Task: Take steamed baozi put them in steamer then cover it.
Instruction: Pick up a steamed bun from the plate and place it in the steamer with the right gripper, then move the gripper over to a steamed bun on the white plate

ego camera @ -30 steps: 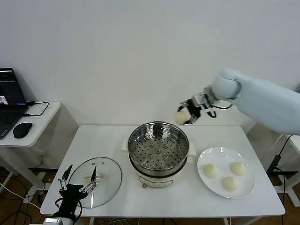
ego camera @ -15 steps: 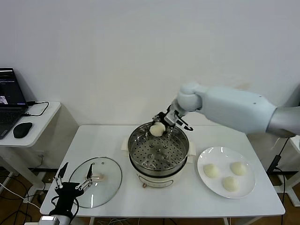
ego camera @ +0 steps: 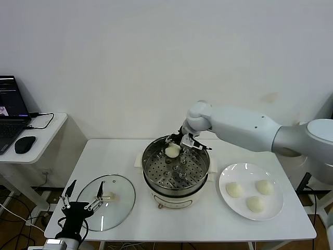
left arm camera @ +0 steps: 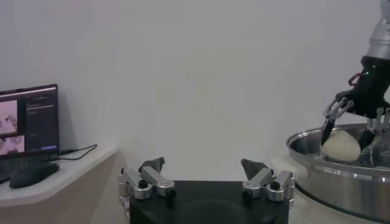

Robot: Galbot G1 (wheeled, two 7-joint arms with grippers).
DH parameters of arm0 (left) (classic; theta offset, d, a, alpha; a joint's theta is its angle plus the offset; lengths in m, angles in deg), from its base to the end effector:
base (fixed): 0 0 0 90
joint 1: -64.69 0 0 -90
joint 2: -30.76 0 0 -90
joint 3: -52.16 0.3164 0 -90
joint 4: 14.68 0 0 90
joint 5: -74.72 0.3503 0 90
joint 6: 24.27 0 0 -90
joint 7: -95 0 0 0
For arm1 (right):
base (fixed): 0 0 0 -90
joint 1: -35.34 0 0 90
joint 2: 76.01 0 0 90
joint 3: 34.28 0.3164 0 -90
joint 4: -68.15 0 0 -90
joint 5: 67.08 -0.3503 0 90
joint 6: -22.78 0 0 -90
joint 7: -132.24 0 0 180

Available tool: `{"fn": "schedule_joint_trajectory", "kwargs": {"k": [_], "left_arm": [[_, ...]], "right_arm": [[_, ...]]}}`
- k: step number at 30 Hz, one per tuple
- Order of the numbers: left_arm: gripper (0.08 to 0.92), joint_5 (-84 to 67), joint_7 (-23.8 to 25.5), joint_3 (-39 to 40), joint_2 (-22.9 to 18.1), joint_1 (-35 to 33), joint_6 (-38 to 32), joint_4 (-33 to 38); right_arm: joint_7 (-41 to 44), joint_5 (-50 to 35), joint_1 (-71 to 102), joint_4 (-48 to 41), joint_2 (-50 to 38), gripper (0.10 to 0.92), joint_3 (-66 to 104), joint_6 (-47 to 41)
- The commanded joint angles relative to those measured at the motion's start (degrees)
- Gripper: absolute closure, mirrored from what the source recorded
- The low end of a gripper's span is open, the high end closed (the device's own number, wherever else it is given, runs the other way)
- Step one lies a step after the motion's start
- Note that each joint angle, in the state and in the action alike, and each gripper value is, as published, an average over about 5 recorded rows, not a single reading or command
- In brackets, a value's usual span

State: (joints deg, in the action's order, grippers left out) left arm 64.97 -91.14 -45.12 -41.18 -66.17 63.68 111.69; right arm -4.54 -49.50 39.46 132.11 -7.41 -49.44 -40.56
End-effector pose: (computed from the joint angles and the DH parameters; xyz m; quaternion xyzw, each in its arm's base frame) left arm 0.1513 0.0677 -0.2528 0.0059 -0.9970 -0.0771 0.0108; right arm 0.5413 0.1113 -0.1215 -0.6049 0.2035 -0.7686 0.0443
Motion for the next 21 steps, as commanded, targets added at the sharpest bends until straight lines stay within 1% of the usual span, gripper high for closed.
{"fn": "schedule_joint_trajectory", "kwargs": {"k": [1,3,5,7,9,11,13,15,17,21], "left_arm": [[0.177,0.0,0.0,0.0,0.0,0.0,0.0,0.0],[0.177,0.0,0.0,0.0,0.0,0.0,0.0,0.0],[0.177,0.0,0.0,0.0,0.0,0.0,0.0,0.1],[0.177,0.0,0.0,0.0,0.1,0.0,0.1,0.2],[0.177,0.1,0.0,0.1,0.1,0.1,0.2,0.3],[0.177,0.0,0.1,0.1,0.2,0.2,0.3,0.5],[0.177,0.0,0.1,0.1,0.4,0.3,0.5,0.8],[0.177,0.0,0.1,0.1,0.6,0.4,0.7,1.0],[0.177,-0.1,0.2,0.1,0.8,0.4,0.9,1.3],[0.177,-0.2,0.2,0.1,1.4,0.3,1.1,1.8]], "right_arm": [[-0.8,4.2,1.3,-2.6,1.3,0.285,-0.1,2.9],[-1.0,2.6,0.8,-2.3,1.3,0.238,0.0,2.6],[-0.5,-0.3,-0.5,-1.2,0.9,0.216,0.2,1.7],[1.3,-6.0,-3.0,1.2,-0.2,0.205,-0.2,-1.3],[4.3,-14.6,-6.5,5.2,-2.3,0.203,-1.0,-7.6],[7.8,-22.9,-10.1,10.7,-5.7,0.203,-1.8,-16.9],[10.5,-28.1,-12.9,15.7,-9.7,0.203,-2.1,-25.6],[12.2,-30.8,-15.1,20.2,-14.2,0.203,-2.0,-33.1],[13.3,-31.8,-16.5,23.6,-18.7,0.203,-1.9,-37.9],[14.0,-33.3,-18.1,30.1,-30.0,0.203,-1.3,-43.3]]}}
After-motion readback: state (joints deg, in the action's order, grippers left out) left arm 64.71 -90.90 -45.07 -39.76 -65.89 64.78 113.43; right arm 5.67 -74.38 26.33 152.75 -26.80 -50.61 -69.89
